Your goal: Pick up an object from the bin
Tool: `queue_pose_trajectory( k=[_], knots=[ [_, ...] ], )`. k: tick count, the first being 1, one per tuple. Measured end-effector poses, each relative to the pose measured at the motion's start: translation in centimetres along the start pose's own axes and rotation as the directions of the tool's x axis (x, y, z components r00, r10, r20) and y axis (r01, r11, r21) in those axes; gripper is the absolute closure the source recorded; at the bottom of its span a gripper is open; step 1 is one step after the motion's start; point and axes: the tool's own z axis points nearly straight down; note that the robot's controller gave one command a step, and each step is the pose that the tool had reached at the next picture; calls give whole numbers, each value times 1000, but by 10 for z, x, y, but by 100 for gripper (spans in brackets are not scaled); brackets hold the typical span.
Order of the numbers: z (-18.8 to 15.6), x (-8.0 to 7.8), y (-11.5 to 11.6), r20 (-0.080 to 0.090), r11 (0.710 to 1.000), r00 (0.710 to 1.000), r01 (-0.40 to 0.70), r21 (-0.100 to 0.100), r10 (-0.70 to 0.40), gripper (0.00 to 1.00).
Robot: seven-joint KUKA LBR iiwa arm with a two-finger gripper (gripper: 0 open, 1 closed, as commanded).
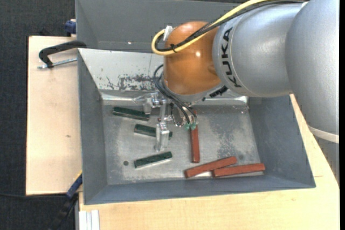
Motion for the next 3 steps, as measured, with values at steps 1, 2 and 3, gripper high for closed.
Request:
queue_pose_trajectory(
  k=[1,2,3],
  knots=[
    [28,12,-19,2,988,988,-153,4,153,0],
    [51,-20,-25,4,990,990,-144,-1,144,100],
    [51,-20,-25,4,990,990,-144,-1,144,100]
  ],
)
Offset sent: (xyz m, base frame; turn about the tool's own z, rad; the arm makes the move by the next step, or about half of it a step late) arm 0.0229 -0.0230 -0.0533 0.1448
